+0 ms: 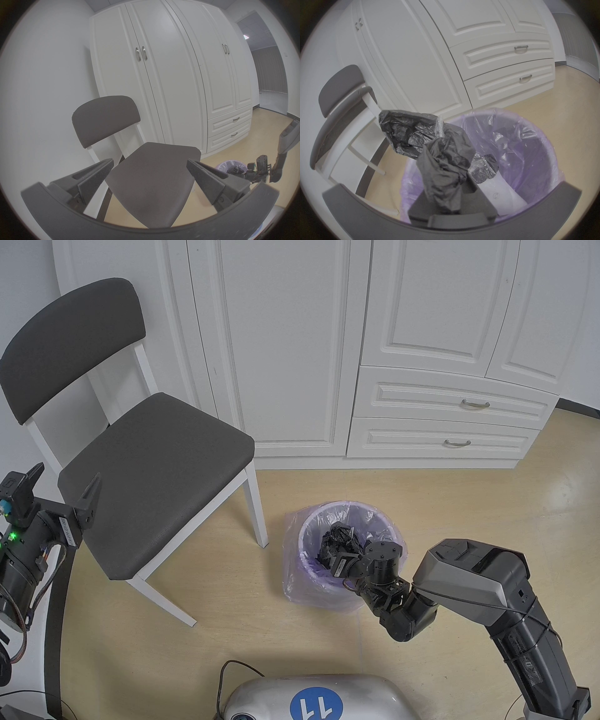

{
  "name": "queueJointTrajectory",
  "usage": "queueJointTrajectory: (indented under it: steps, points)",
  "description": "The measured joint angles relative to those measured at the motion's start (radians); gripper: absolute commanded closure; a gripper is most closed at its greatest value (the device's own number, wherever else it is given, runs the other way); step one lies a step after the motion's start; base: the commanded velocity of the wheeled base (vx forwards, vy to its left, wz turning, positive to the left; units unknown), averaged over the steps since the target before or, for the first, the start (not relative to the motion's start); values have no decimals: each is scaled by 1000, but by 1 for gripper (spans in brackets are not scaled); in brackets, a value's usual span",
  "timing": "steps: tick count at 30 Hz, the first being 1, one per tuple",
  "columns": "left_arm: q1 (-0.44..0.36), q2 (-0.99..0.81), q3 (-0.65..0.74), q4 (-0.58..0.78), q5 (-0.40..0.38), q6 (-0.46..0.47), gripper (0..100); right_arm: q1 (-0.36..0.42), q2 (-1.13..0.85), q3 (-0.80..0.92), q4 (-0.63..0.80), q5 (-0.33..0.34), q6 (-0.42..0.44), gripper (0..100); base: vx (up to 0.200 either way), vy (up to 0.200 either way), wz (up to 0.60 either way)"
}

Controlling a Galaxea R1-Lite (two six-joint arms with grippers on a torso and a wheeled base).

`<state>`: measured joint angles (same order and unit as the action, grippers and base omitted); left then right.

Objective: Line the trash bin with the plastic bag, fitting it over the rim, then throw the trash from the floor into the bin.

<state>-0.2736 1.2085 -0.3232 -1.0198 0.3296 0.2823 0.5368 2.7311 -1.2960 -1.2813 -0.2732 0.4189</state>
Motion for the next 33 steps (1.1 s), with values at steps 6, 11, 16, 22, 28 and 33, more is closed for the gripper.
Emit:
queueJointTrajectory:
  steps: [6,11,16,22,28,33]
  points:
    - [1,0,1,0,0,1,0,-1,3,-11,-12,5,2,100,0,0,0]
    - [0,1,3,0,0,1,0,-9,25,-58,-29,-5,1,100,0,0,0]
    - [-1,4,4,0,0,1,0,-16,53,-85,-31,-9,-2,100,0,0,0]
    - [-1,8,4,0,0,1,0,-20,80,-127,-22,-9,-3,0,0,0,0]
    - [-1,9,5,0,0,3,0,-22,91,-137,-21,-9,-3,0,0,0,0]
    - [-1,9,6,0,0,3,0,-22,92,-134,-22,-9,-3,0,0,0,0]
